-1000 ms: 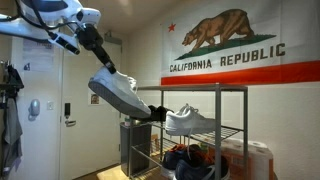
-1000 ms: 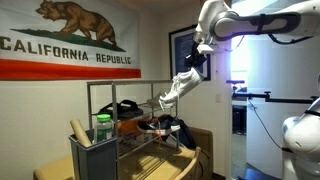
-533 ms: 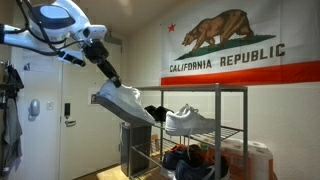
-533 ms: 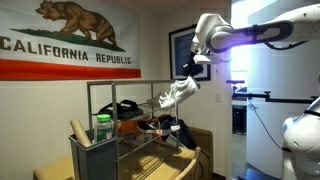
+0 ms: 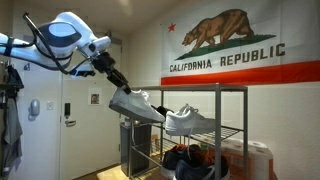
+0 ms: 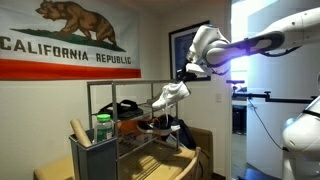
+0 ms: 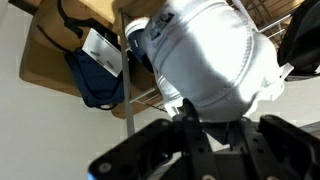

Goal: Move the white shoe from the first shelf to the second shelf

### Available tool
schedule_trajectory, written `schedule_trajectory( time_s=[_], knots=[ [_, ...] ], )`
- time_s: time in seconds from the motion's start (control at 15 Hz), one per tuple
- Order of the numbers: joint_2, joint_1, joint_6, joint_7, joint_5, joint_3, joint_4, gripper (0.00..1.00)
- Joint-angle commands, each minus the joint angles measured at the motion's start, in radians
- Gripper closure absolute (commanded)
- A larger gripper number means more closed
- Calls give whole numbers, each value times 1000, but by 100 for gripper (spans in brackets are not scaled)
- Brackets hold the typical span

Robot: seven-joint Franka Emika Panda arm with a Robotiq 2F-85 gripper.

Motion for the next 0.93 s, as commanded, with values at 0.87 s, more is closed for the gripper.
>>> schedule_trajectory(
  time_s=[0.87],
  knots=[
    [146, -346, 516, 520, -272, 258, -58, 94]
  ],
)
